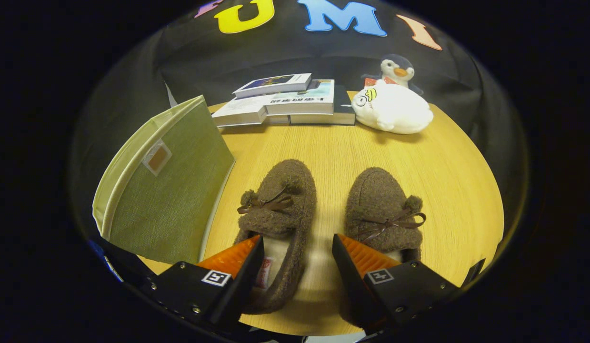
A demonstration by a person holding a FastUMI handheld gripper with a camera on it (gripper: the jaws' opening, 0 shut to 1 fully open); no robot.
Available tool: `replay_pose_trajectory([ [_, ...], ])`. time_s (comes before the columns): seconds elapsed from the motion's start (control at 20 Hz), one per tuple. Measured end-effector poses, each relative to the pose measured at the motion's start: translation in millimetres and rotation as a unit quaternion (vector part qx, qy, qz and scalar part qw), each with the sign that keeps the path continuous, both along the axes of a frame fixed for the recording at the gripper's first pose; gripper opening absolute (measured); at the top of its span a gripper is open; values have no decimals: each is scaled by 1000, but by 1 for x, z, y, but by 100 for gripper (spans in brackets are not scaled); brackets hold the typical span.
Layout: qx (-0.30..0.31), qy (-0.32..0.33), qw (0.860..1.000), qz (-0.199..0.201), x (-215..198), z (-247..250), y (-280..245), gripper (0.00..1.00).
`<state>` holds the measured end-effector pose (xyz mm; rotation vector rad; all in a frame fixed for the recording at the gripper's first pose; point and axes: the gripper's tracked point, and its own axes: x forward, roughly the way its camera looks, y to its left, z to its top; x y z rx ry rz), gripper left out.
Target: Open the storage box then place both shoes into the box .Put the left shoe in first, then the right shoe, with the right side of both shoes facing outward in a uniform manner.
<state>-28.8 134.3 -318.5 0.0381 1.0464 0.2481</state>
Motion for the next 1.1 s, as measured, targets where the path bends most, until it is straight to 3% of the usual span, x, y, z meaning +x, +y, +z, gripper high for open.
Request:
replay_pose_trajectory([
  [0.05,6,9,1000,-2,-1,-3,4,81],
  [0.2,15,28,999,-6,-4,-13,10,77],
  [0.25,18,34,999,-11,-5,-15,12,60],
  [0.45,33,53,997,-34,-4,-14,10,59],
  [0.55,40,62,996,-53,-3,-15,8,21],
  [0.6,36,63,996,-51,-4,-14,5,21],
  [0.7,47,70,994,-70,0,-15,5,1],
  [1.1,103,58,989,-93,9,38,13,1],
])
